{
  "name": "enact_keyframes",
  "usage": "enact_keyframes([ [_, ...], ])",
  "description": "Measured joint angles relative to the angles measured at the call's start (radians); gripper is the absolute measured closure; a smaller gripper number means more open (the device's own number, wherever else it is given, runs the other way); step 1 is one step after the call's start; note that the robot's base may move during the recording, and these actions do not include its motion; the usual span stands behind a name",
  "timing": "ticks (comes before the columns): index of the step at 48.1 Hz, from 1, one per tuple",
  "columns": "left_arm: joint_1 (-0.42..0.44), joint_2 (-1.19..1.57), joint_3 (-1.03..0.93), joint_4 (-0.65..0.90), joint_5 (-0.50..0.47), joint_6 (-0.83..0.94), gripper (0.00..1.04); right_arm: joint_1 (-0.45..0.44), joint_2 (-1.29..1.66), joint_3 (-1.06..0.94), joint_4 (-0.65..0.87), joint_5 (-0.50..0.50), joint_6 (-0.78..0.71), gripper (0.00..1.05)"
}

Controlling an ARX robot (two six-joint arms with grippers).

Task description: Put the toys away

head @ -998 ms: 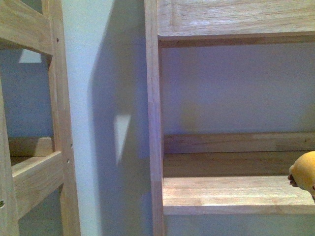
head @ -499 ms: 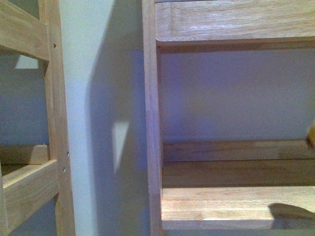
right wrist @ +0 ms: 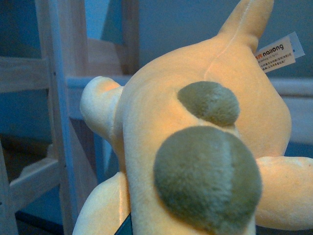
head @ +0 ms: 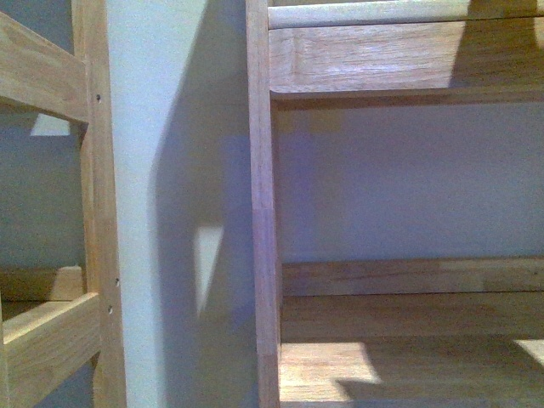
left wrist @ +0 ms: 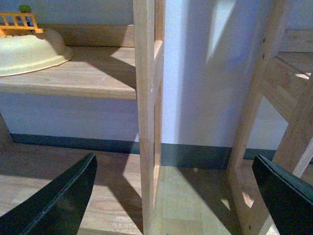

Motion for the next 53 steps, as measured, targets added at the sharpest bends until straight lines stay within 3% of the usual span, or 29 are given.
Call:
enact_keyframes([
  [19,0.000,0.000,0.000,0.000,0.000,0.000,0.06,0.256,0.446,0.528,-0.055,0.207,-0.130,0.96],
  [30,0.000,0.000,0.000,0.000,0.000,0.000,0.06,0.270,0.634,0.751,-0.109,0.217,-0.128,0.96],
  [53,0.000,0.000,0.000,0.000,0.000,0.000,0.06,0.214,0.963,1.123,-0.246,0.203,0.048,0.96],
])
